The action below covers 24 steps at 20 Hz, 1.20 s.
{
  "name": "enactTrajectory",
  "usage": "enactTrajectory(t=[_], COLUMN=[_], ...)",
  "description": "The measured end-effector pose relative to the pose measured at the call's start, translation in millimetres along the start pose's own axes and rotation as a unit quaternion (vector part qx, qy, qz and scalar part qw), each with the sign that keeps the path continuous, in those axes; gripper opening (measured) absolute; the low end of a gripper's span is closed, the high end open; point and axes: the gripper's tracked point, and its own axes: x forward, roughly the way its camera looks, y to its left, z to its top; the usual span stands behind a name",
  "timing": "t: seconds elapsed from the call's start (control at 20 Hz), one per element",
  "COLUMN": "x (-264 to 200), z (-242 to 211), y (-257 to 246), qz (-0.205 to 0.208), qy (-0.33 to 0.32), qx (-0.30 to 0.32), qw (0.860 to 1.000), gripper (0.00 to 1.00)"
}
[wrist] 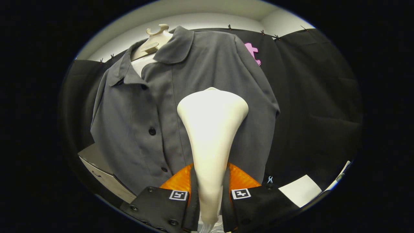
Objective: Iron the clothes twice with a garment steamer, once on the left side and once on the right side.
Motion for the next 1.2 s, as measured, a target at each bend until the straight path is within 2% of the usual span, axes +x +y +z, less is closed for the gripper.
enactTrajectory(t=[1.2], x=[-5.3], z=[-172.6], y=[-38.2], qz=[-0.011], qy=[0.124], qx=[0.011], qw=[0.992], gripper=[0.36])
